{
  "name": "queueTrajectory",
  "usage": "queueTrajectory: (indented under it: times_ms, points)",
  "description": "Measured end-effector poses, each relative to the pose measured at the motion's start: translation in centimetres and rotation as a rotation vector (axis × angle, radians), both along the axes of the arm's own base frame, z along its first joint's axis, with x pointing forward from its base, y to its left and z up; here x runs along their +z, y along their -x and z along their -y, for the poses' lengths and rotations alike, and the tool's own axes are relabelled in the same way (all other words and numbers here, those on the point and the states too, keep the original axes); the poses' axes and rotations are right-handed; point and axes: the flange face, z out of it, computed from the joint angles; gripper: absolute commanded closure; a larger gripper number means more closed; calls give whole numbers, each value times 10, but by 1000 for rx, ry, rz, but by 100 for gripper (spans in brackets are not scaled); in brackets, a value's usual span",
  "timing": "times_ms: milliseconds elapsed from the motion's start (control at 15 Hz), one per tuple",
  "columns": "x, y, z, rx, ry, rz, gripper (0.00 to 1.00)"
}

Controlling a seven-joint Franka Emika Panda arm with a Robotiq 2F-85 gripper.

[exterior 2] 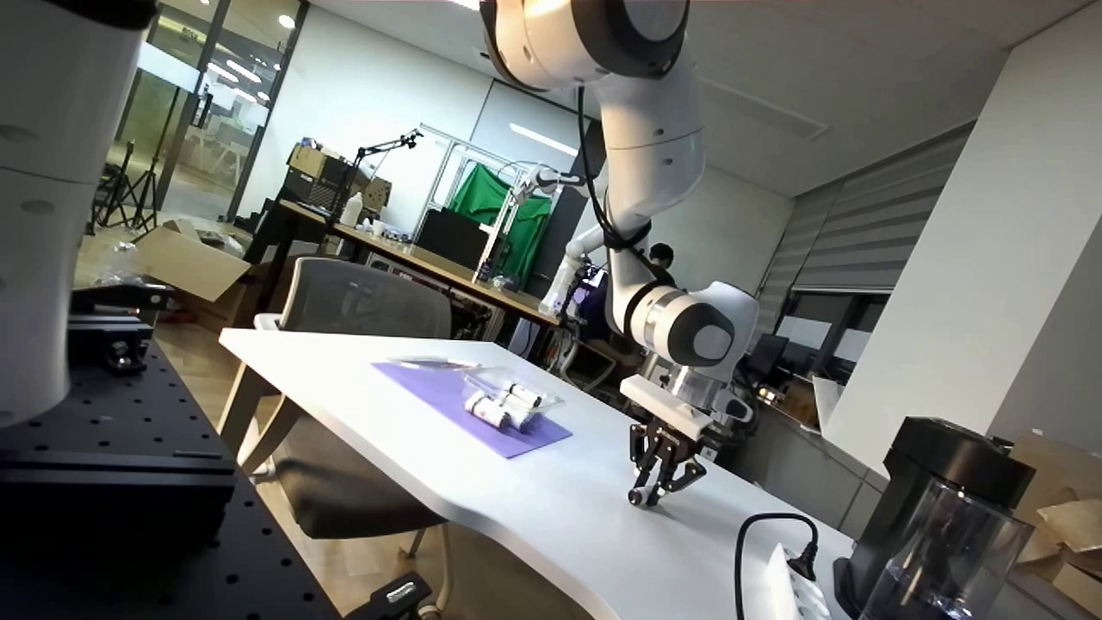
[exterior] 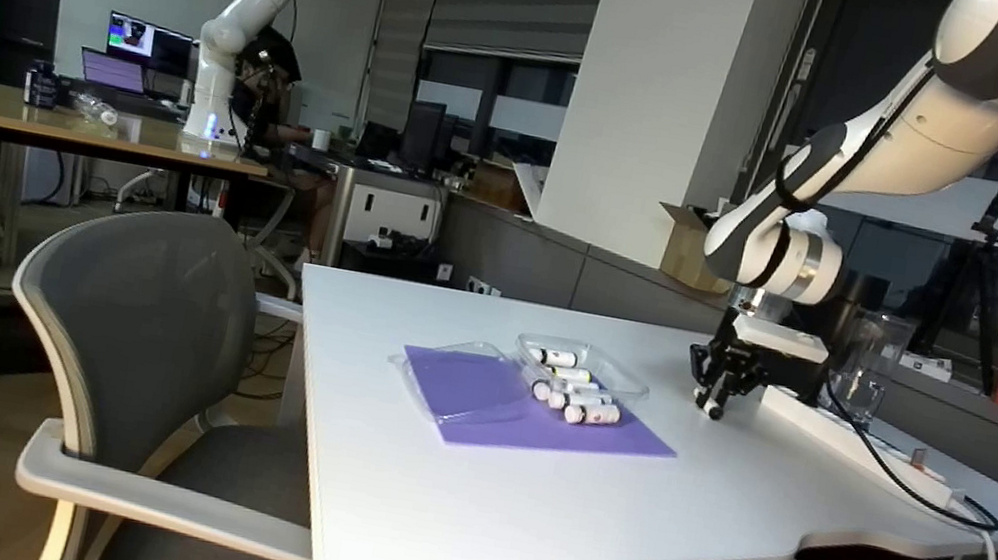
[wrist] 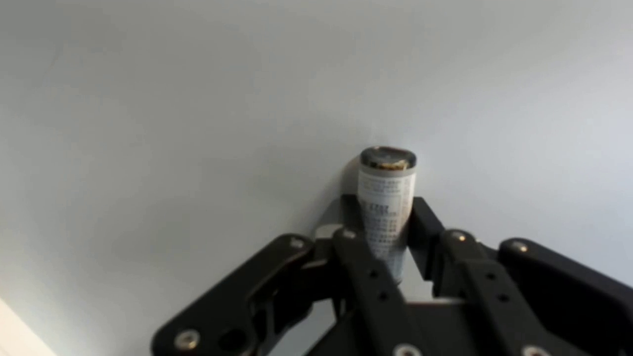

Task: Remove a bottle from the colourless bowl and put it on the table

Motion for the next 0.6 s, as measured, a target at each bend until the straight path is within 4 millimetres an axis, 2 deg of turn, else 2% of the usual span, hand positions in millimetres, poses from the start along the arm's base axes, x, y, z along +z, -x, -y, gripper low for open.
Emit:
queueTrajectory:
  times_ms: [200,400,533,600]
  points:
    - [8,-7,-11,19,-26,-17,21]
    - [44,-22,-31,58,-36,-36,2]
    - [78,-30,-45,83,-41,-45,0]
    - [94,-32,-51,93,-45,-53,4]
